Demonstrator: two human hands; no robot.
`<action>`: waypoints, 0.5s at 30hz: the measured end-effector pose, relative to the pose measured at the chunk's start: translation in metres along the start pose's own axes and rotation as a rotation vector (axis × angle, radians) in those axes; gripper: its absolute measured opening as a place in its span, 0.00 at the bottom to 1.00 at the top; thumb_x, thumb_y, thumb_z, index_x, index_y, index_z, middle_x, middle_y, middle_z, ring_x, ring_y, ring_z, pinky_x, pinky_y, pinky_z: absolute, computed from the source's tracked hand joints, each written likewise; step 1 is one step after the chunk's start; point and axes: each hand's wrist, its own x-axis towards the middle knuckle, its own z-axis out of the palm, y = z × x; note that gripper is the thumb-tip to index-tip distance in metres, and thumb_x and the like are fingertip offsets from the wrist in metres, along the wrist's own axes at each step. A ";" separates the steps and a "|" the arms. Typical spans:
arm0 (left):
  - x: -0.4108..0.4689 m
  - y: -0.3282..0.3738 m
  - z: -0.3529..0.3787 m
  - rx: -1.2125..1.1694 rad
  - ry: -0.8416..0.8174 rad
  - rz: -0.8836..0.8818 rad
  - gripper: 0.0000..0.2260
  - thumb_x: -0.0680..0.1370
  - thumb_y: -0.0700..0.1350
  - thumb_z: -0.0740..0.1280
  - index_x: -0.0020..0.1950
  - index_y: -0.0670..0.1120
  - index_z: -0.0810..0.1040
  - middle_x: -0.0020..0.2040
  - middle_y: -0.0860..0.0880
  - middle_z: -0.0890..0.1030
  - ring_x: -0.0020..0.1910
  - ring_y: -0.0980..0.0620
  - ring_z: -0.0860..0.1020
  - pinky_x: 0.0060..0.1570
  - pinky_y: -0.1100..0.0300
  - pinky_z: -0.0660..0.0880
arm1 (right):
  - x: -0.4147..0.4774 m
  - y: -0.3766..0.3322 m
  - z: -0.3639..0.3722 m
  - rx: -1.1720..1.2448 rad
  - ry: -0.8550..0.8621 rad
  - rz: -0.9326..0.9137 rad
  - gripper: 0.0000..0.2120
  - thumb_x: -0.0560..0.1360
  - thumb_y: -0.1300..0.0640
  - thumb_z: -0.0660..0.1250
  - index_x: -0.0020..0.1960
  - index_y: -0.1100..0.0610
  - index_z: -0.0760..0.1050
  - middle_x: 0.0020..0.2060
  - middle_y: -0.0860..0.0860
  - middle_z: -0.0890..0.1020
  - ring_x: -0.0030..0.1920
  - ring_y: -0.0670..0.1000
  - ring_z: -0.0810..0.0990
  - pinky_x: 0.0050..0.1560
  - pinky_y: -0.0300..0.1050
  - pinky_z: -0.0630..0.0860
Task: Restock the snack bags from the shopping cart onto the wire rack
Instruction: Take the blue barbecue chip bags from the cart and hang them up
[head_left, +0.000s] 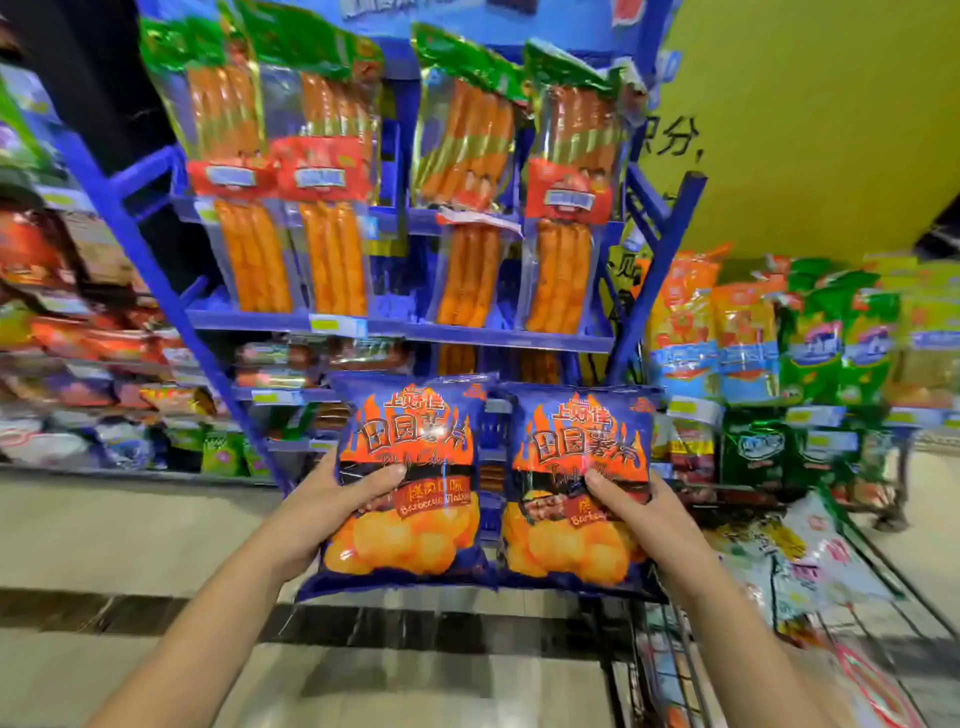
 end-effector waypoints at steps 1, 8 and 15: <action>-0.012 -0.002 -0.023 -0.021 0.041 0.015 0.44 0.55 0.64 0.85 0.68 0.51 0.77 0.58 0.46 0.86 0.57 0.43 0.85 0.57 0.47 0.81 | 0.000 -0.003 0.023 -0.022 -0.041 -0.007 0.23 0.69 0.49 0.79 0.62 0.50 0.79 0.52 0.48 0.88 0.51 0.49 0.87 0.49 0.44 0.83; -0.114 -0.018 -0.171 -0.165 0.265 0.009 0.31 0.68 0.53 0.83 0.68 0.50 0.77 0.58 0.46 0.87 0.55 0.46 0.86 0.44 0.58 0.83 | -0.016 -0.008 0.199 -0.081 -0.291 -0.006 0.23 0.69 0.50 0.77 0.62 0.54 0.80 0.53 0.51 0.88 0.51 0.53 0.87 0.50 0.50 0.83; -0.228 -0.040 -0.319 -0.270 0.499 0.029 0.35 0.63 0.55 0.84 0.67 0.49 0.78 0.59 0.43 0.86 0.57 0.42 0.85 0.52 0.50 0.83 | -0.049 0.000 0.390 -0.124 -0.523 -0.003 0.27 0.65 0.48 0.78 0.62 0.54 0.79 0.49 0.51 0.89 0.47 0.52 0.88 0.41 0.44 0.83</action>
